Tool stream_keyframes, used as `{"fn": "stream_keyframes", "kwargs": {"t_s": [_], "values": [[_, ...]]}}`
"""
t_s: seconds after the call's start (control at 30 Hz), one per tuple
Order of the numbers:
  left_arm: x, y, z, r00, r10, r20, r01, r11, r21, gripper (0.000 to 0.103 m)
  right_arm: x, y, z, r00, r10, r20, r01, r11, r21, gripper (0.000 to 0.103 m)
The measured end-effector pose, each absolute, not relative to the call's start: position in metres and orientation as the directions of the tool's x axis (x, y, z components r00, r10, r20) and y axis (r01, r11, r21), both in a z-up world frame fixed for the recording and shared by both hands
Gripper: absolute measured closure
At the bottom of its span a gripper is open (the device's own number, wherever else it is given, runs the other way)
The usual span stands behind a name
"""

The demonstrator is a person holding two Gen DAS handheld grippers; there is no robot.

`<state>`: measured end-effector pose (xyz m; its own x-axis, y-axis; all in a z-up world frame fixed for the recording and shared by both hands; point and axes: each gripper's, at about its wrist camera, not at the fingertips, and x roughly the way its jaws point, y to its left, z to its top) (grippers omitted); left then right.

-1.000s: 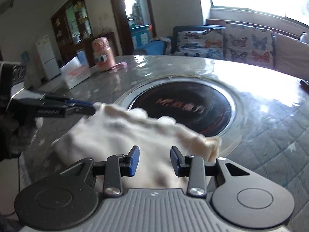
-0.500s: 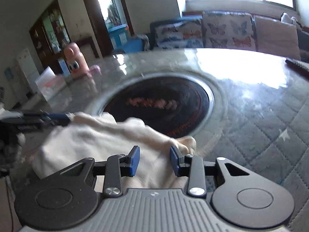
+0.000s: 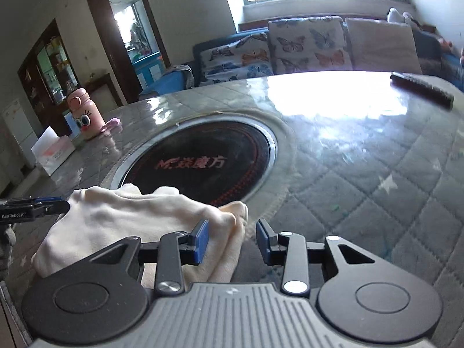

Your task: Fold clothes

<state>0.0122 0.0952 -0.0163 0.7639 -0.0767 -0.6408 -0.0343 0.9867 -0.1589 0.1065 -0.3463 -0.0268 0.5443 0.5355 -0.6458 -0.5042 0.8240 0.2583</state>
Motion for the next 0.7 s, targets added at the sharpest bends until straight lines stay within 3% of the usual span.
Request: {"fn": "stream_keyframes", "kwargs": {"t_s": [0.2, 0.4, 0.7], "values": [[0.0137, 0.0976, -0.0211, 0.745, -0.095, -0.660, -0.051, 0.979, -0.199, 0.062, 0.1060, -0.3472, -0.0339, 0.535, 0.535, -0.653, -0.487, 0.828, 0.279, 0.067], [0.0137, 0.0962, -0.0220, 0.741, -0.117, -0.661, -0.048, 0.973, -0.225, 0.076, 0.1031, -0.3446, -0.0345, 0.538, 0.528, -0.657, -0.485, 0.831, 0.272, 0.068], [0.0132, 0.0930, -0.0209, 0.741, -0.098, -0.665, -0.065, 0.974, -0.215, 0.072, 0.1058, -0.3442, -0.0335, 0.542, 0.531, -0.651, -0.478, 0.832, 0.281, 0.069]]}}
